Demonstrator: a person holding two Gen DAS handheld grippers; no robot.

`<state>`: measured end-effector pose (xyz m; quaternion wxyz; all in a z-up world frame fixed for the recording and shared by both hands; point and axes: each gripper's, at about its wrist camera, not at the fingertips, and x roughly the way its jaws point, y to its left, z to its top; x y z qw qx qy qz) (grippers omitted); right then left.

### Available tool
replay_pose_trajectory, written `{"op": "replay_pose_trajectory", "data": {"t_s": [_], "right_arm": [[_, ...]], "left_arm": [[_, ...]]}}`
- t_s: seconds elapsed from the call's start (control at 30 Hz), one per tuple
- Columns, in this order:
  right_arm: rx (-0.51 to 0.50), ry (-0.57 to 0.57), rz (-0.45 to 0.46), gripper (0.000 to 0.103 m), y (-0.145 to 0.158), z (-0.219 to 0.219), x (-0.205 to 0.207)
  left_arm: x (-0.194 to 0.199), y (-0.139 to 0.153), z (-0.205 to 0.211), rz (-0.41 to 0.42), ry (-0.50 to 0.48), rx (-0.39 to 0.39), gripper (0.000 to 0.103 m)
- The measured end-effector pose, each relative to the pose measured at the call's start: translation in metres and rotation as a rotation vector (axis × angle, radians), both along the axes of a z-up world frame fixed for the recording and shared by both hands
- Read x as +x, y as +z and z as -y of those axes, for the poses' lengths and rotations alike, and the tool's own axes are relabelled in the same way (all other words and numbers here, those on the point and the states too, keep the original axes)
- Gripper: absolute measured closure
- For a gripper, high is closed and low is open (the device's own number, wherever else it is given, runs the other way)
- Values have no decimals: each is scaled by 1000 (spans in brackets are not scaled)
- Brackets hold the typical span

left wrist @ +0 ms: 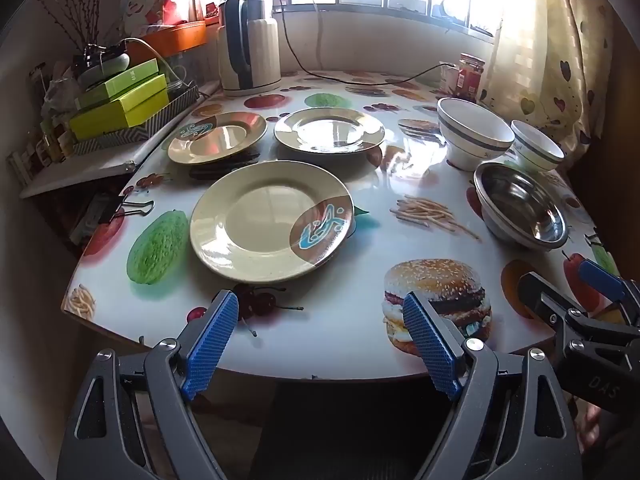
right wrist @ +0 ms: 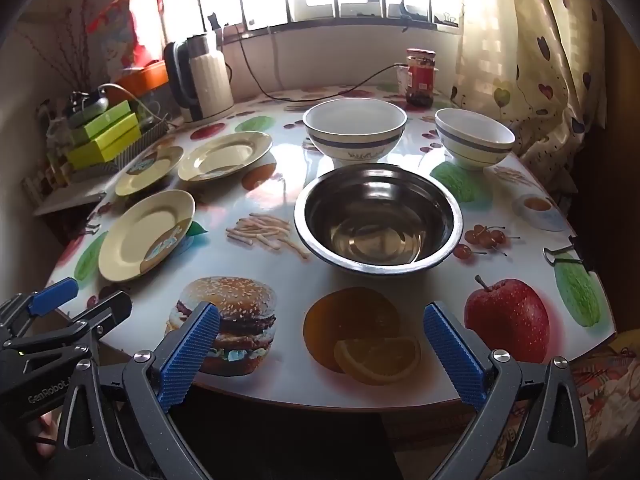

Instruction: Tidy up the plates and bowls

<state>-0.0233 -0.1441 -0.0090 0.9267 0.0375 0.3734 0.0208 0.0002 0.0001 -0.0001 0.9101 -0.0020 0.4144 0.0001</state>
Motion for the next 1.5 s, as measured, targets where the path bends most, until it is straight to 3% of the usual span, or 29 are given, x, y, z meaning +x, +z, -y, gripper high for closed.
{"op": "replay_pose_trajectory", "data": {"t_s": [0.53,0.83,1.17,1.5], "right_arm": [[-61,18,94,0,20,-7,-3],[-44,9,122,0,21,-4,-6],[-38,-45,64,0,20,5,-8],[-36,-11,90,0,22,3,-8]], "left_arm": [[10,3,3,-18,-3,22,18],[8,6,4,-4,-13,5,18],[7,15,10,33,-28,1,18],[6,19,8,44,3,7,18]]}}
